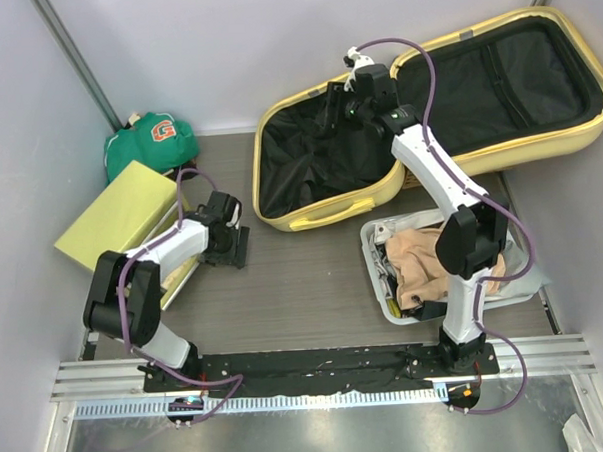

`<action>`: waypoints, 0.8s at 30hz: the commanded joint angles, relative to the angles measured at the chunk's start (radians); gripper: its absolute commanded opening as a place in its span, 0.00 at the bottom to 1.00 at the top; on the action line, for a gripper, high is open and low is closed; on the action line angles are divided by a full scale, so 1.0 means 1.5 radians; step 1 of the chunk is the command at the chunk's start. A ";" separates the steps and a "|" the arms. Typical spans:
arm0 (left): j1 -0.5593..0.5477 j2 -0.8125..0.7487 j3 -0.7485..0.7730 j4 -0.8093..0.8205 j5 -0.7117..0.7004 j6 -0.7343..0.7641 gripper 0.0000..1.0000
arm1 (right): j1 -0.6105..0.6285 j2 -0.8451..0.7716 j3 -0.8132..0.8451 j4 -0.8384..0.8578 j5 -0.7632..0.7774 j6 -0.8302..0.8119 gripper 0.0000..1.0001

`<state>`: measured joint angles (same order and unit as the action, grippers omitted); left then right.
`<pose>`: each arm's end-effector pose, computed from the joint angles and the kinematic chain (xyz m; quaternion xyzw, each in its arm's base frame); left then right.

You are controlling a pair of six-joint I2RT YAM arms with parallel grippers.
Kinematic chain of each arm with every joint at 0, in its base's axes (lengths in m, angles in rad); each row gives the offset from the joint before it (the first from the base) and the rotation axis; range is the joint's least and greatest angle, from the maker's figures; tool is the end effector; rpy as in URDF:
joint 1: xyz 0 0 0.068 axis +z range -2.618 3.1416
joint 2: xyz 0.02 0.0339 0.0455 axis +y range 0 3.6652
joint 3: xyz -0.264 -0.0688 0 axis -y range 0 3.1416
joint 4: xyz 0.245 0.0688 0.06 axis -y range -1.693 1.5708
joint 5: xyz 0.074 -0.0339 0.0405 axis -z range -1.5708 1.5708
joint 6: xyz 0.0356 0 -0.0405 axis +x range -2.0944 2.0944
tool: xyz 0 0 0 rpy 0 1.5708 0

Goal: Open, take out, and arrange the luggage
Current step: Close the drawer in the storage box.

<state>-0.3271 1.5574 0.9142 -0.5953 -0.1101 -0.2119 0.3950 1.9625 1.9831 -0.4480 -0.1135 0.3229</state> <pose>0.2704 -0.0876 0.1751 0.0476 0.9836 0.0083 0.1736 0.4267 0.1823 0.3772 -0.0609 0.8380 0.2344 0.4890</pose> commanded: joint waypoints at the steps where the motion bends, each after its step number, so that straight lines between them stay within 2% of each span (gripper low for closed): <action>1: 0.005 0.028 0.010 0.027 -0.094 -0.007 0.72 | -0.001 -0.070 -0.029 0.075 0.026 -0.009 0.57; 5: 0.030 0.045 0.034 0.031 -0.136 -0.002 0.72 | -0.002 -0.079 -0.052 0.091 0.021 -0.002 0.57; 13: 0.097 0.060 0.054 0.039 -0.140 0.000 0.73 | -0.002 -0.082 -0.051 0.096 0.025 -0.002 0.57; 24: 0.166 0.068 0.055 0.070 -0.202 0.100 0.73 | -0.002 -0.075 -0.046 0.108 0.019 0.029 0.57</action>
<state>-0.1421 1.6474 0.9680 -0.5365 -0.2584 -0.1478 0.3950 1.8904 1.8977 -0.3443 -0.0906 0.3439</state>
